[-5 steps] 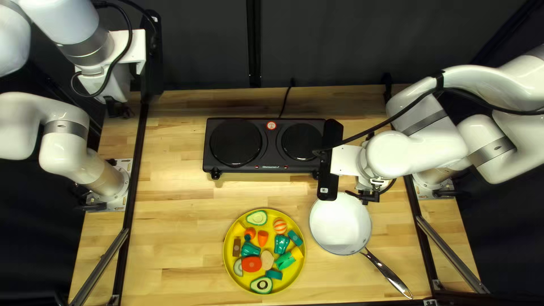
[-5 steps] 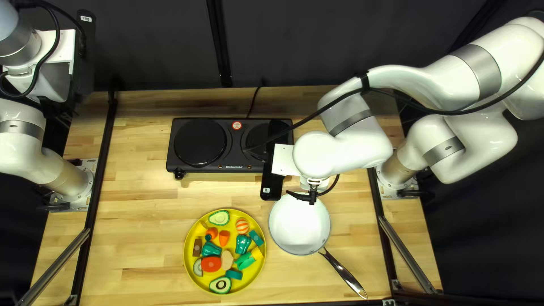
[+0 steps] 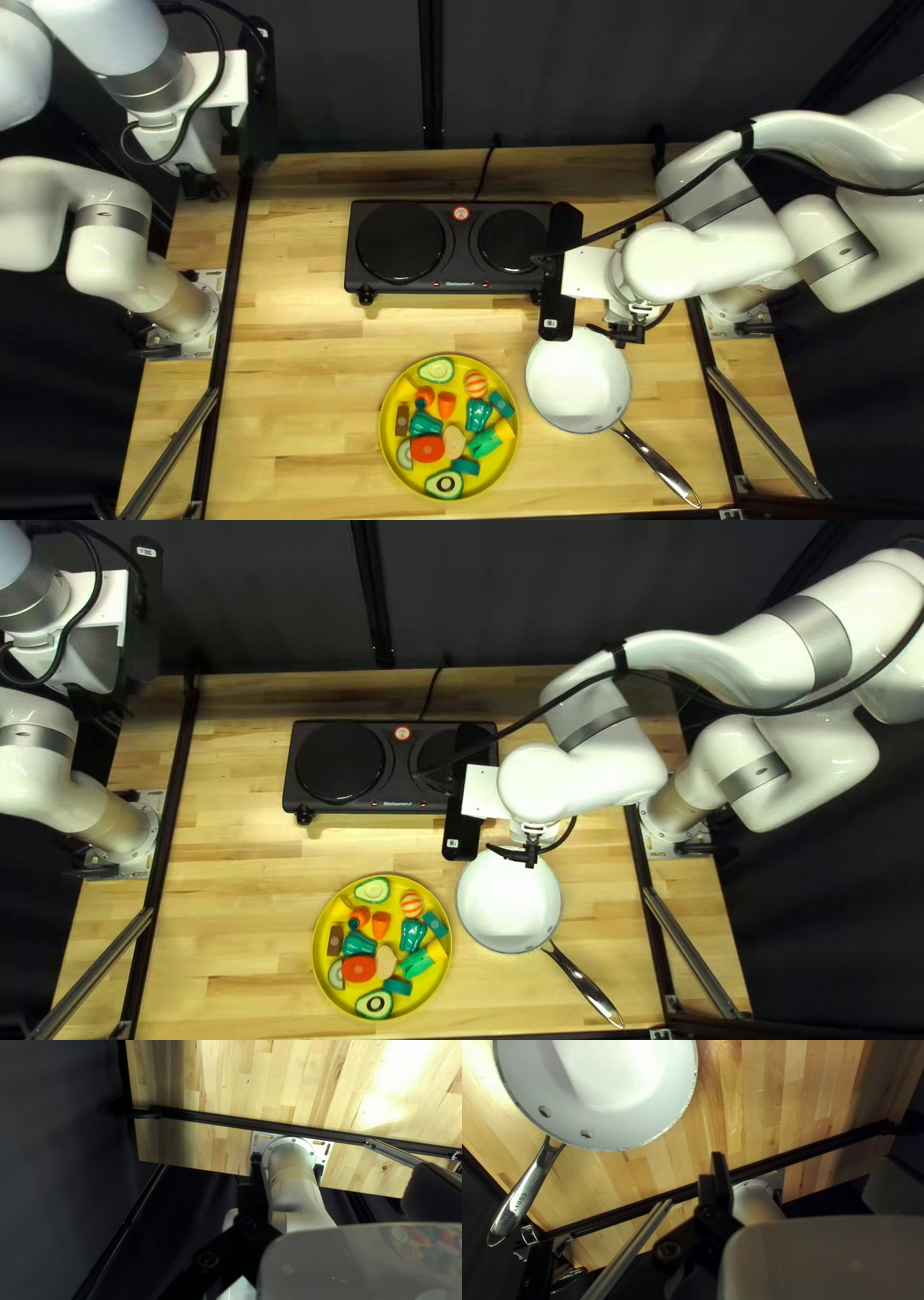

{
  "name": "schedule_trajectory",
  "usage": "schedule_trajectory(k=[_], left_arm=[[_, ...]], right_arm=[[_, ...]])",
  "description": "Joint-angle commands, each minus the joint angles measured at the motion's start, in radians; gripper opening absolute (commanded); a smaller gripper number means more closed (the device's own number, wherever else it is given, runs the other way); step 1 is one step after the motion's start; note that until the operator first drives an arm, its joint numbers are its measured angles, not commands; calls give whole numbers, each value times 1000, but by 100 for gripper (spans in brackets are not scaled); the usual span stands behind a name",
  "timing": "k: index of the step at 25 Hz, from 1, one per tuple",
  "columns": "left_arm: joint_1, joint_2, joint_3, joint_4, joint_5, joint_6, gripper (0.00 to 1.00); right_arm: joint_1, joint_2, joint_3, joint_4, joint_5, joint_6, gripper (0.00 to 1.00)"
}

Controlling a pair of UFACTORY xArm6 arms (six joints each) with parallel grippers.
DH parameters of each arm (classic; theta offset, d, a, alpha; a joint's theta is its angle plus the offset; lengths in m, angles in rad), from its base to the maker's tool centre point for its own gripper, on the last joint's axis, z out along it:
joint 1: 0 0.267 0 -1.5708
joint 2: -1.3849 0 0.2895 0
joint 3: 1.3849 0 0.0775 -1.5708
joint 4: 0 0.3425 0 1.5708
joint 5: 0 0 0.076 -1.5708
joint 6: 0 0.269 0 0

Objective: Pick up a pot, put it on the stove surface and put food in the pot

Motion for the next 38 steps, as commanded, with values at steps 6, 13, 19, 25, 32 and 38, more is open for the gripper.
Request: schedule_trajectory(k=[6,13,19,25,32,38], left_arm=[[0,0,0,0,0,0,100],[0,0,0,0,0,0,100],[0,0,0,0,0,0,100],[0,0,0,0,0,0,100],[0,0,0,0,0,0,100],[0,0,0,0,0,0,100]], right_arm=[[0,0,0,0,0,0,100],[98,183,-150,19,-5,64,100],[181,297,-236,52,-49,101,100],[248,348,-250,79,-119,152,100],[276,429,-293,128,-225,135,100],[273,485,-283,118,-287,156,100]])
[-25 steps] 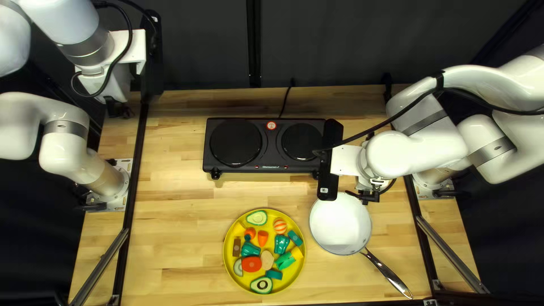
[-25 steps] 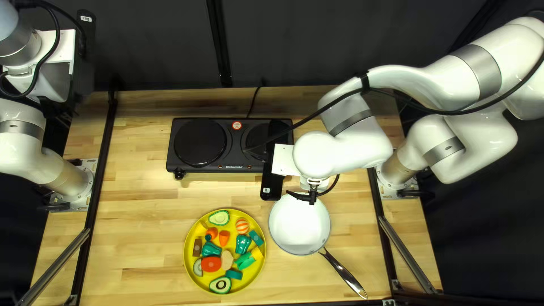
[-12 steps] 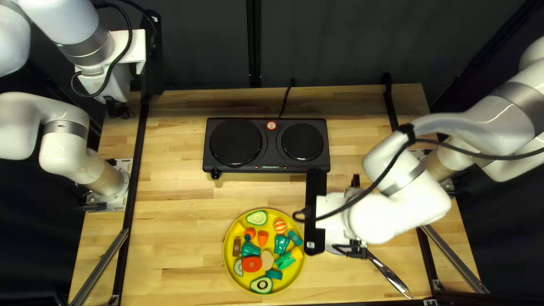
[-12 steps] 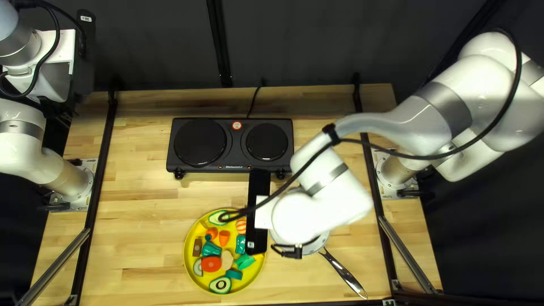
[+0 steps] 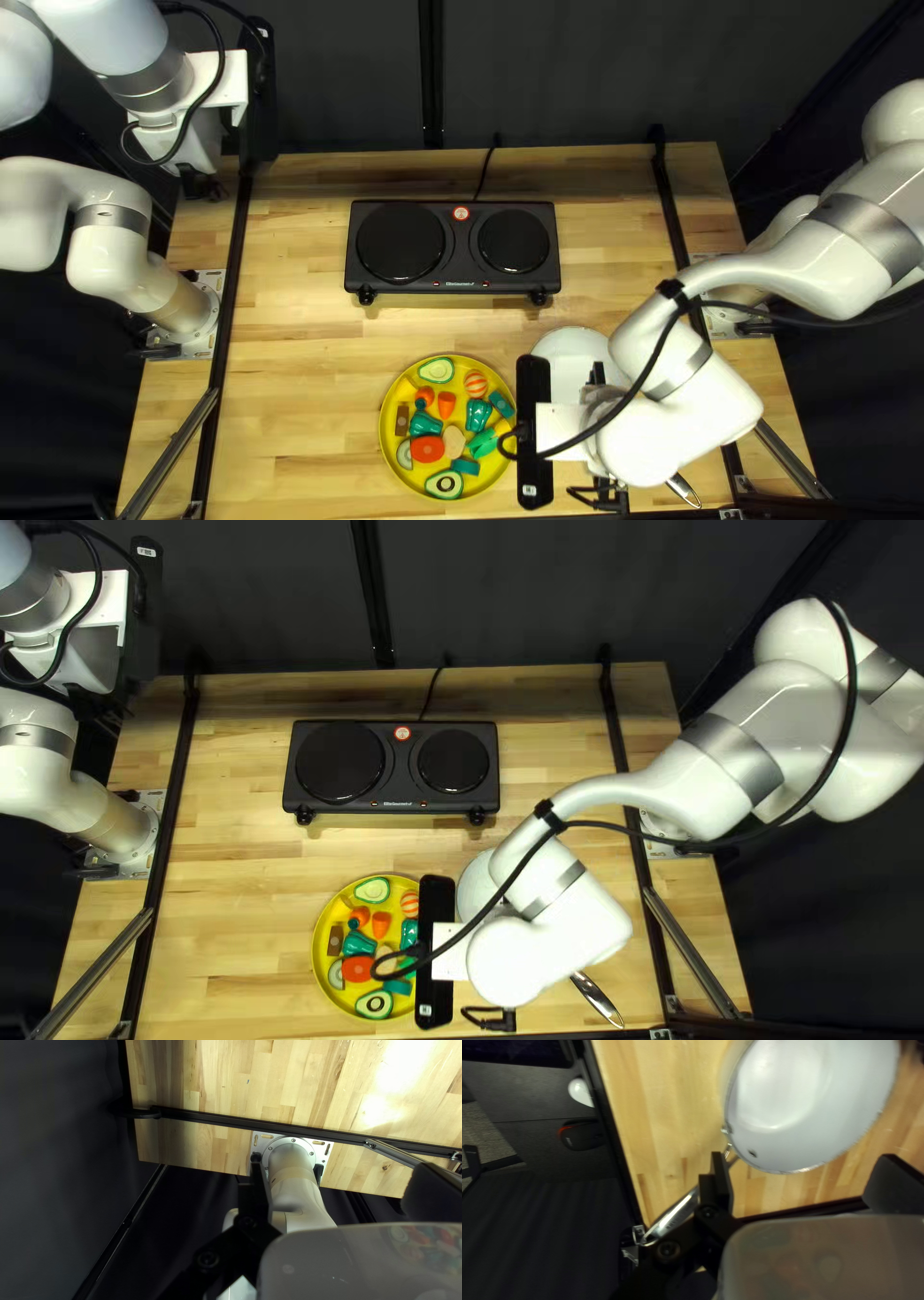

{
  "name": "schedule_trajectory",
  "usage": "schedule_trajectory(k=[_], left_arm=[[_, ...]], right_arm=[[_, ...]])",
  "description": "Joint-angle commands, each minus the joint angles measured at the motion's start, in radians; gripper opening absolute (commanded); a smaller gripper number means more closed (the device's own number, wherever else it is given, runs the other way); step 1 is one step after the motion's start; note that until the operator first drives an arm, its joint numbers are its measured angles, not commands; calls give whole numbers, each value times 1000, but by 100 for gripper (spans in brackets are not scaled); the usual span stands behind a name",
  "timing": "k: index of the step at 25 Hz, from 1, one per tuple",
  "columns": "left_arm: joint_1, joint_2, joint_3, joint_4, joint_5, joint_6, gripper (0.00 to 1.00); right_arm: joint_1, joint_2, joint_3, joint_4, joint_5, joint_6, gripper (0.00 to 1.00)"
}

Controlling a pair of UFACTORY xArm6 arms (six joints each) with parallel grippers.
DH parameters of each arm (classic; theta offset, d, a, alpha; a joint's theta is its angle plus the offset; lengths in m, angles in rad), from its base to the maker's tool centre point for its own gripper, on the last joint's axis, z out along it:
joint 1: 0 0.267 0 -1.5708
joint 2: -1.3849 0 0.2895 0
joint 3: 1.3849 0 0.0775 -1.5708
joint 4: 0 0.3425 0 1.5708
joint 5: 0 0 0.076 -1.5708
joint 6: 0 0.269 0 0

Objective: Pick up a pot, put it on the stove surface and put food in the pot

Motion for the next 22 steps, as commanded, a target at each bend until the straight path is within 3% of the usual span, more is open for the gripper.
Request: schedule_trajectory(k=[1,8,14,22], left_arm=[[0,0,0,0,0,0,100],[0,0,0,0,0,0,100],[0,0,0,0,0,0,100],[0,0,0,0,0,0,100]], right_arm=[[-7,31,2,-1,-25,9,100],[-7,31,2,-1,-25,9,100],[-40,-9,182,-3,-191,40,100],[-46,-21,331,19,-380,57,100]])
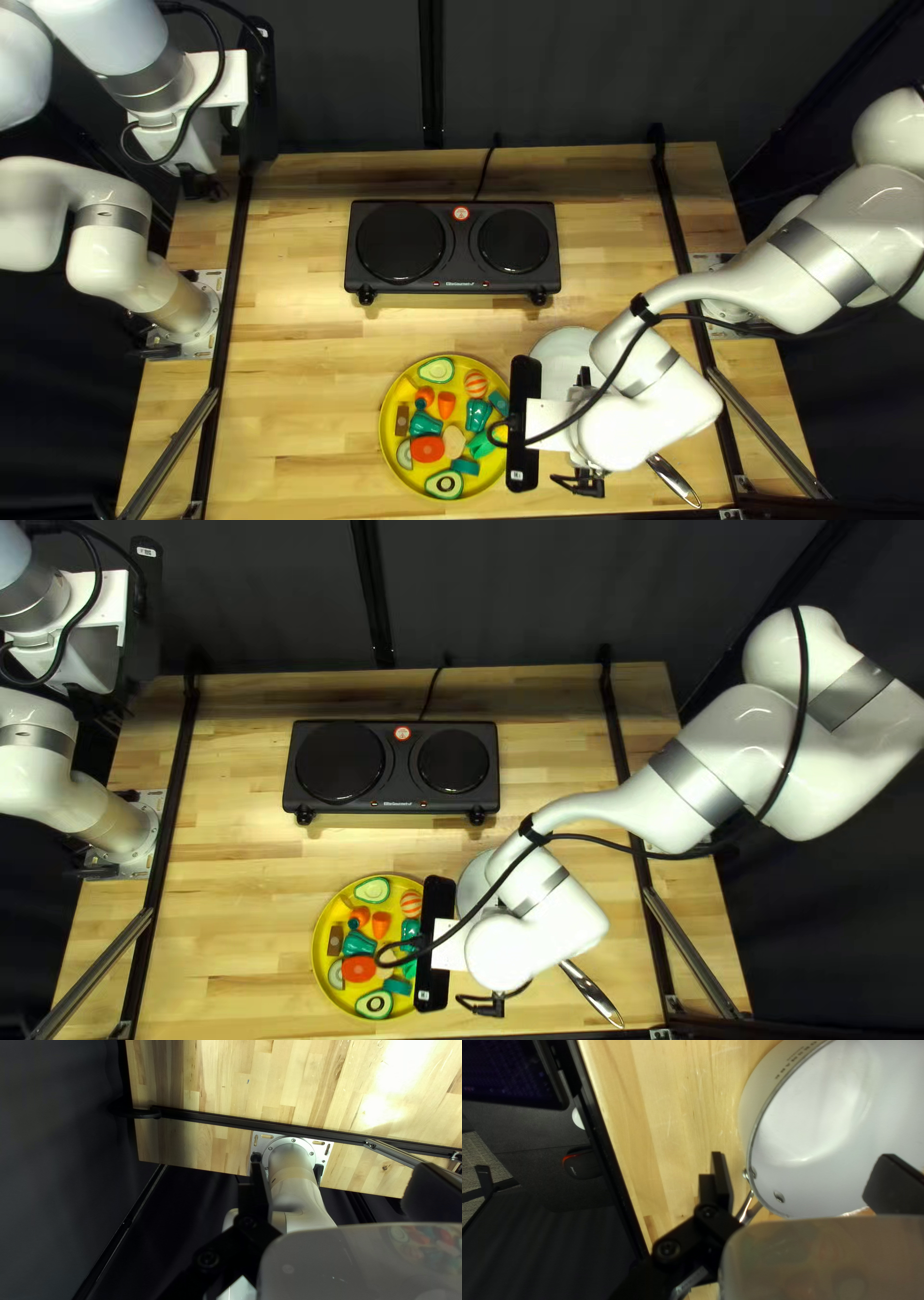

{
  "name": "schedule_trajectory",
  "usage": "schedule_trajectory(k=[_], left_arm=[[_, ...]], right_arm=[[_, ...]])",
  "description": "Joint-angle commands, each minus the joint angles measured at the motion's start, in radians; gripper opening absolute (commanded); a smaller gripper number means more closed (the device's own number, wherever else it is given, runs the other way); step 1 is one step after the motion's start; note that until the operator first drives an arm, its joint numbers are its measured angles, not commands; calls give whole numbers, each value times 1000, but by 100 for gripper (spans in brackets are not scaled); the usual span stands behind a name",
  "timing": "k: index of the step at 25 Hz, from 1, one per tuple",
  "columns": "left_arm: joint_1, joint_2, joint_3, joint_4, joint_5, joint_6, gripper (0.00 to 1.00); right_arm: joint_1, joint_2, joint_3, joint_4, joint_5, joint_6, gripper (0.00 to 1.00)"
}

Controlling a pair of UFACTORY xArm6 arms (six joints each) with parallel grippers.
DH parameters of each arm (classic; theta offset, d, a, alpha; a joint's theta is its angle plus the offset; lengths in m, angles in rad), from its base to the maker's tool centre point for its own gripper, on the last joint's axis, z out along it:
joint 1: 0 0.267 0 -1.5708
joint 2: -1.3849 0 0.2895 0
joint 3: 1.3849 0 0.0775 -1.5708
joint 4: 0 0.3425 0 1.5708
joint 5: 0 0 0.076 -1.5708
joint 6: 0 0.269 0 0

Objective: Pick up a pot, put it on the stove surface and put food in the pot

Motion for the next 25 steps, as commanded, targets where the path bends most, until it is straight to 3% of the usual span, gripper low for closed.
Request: schedule_trajectory(k=[1,9,16,17,18,19,25], left_arm=[[0,0,0,0,0,0,100],[0,0,0,0,0,0,100],[0,0,0,0,0,0,100],[0,0,0,0,0,0,100],[0,0,0,0,0,0,100],[0,0,0,0,0,0,100],[0,0,0,0,0,0,100]], right_arm=[[6,-8,65,11,-92,18,100],[15,3,116,20,-184,31,100],[-6,1,129,18,-204,12,100],[-8,-1,124,18,-194,8,87],[-9,-1,122,17,-190,8,51],[-9,-1,122,17,-190,8,0],[-9,-1,122,17,-190,8,0]])
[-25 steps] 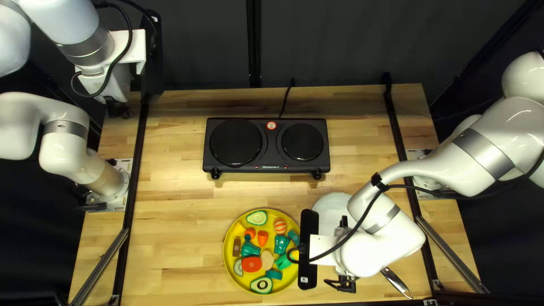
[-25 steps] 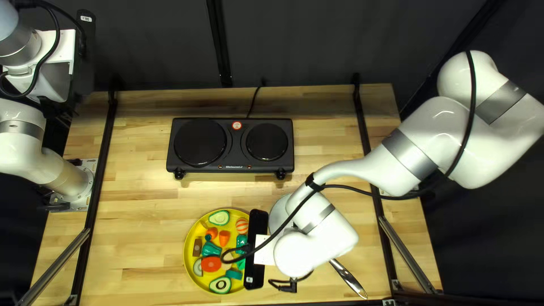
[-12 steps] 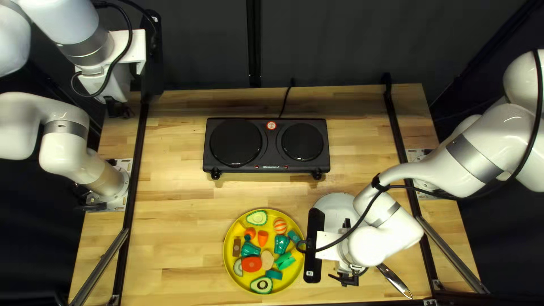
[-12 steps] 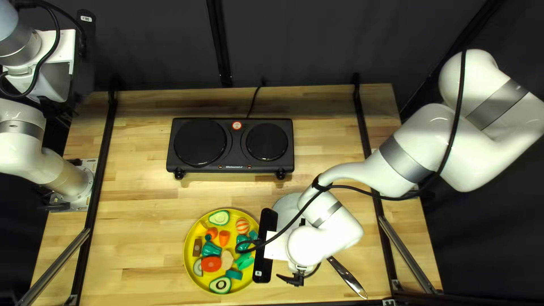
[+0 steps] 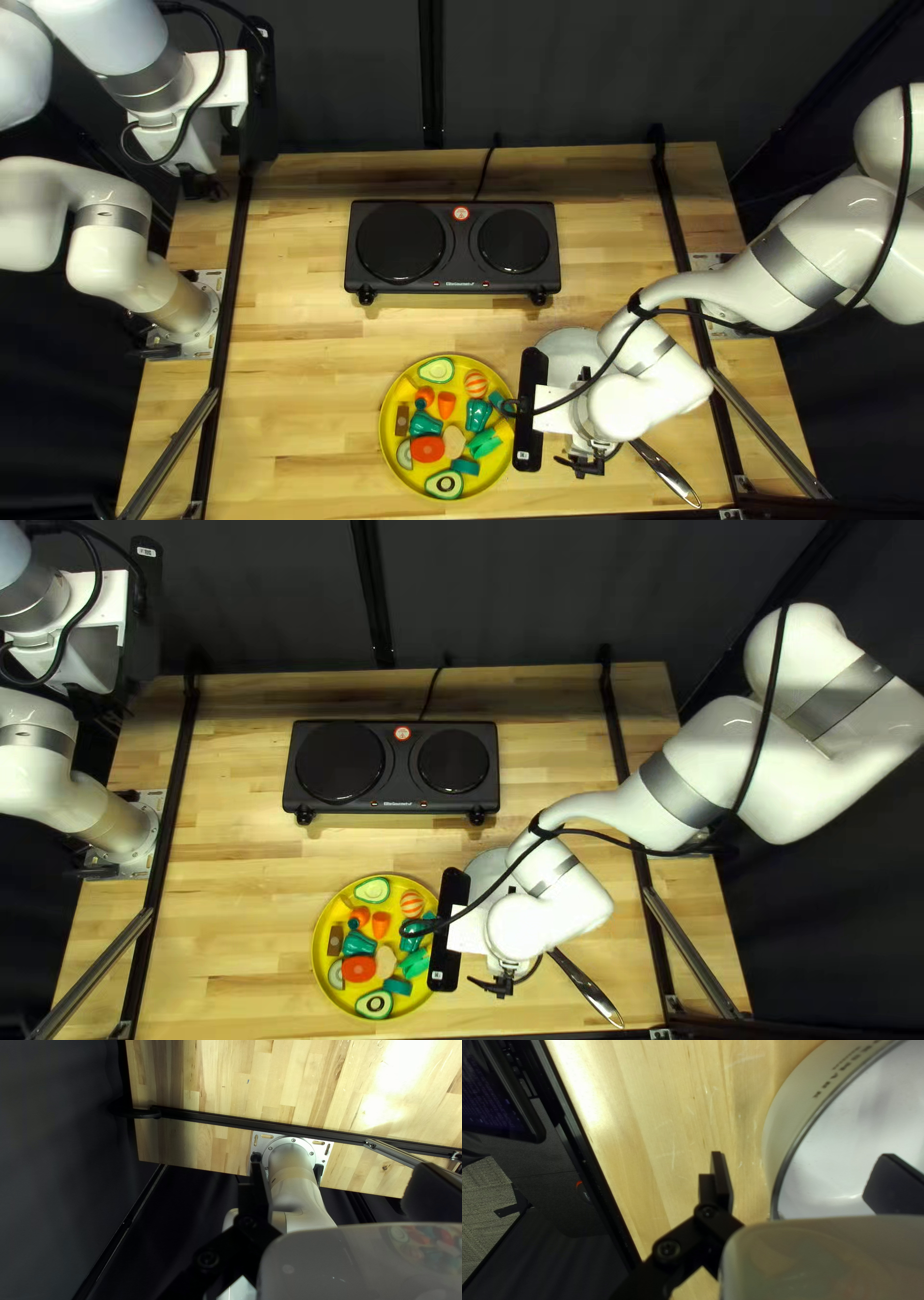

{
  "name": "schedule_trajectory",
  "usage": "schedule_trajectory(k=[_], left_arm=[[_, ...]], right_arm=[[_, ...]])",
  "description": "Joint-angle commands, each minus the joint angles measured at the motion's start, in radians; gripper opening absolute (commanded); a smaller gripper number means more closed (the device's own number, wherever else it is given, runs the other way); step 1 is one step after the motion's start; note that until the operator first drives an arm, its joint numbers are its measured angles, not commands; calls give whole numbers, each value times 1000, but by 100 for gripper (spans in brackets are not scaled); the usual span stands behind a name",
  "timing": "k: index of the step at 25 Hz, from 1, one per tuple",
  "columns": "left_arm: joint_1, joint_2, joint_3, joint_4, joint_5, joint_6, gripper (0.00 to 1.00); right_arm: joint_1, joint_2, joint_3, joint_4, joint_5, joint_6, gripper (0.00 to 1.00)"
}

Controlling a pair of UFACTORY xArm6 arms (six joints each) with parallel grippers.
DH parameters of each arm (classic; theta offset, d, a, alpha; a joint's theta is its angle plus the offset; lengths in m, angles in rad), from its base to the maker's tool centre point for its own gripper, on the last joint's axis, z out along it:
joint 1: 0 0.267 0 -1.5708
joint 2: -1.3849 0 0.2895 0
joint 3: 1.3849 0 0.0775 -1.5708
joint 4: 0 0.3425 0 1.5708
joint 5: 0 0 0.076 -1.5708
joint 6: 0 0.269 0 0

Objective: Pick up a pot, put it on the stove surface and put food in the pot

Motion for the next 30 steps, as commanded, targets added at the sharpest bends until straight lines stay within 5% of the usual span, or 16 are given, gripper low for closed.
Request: schedule_trajectory(k=[1,12,19,23,30], left_arm=[[0,0,0,0,0,0,100],[0,0,0,0,0,0,100],[0,0,0,0,0,0,100],[0,0,0,0,0,0,100],[0,0,0,0,0,0,100]], right_arm=[[0,0,0,0,0,0,0],[18,-4,-29,-28,53,40,0],[75,-22,-239,-120,376,98,0],[75,3,-336,-158,483,67,0],[-3,138,-599,-201,662,-157,0]])
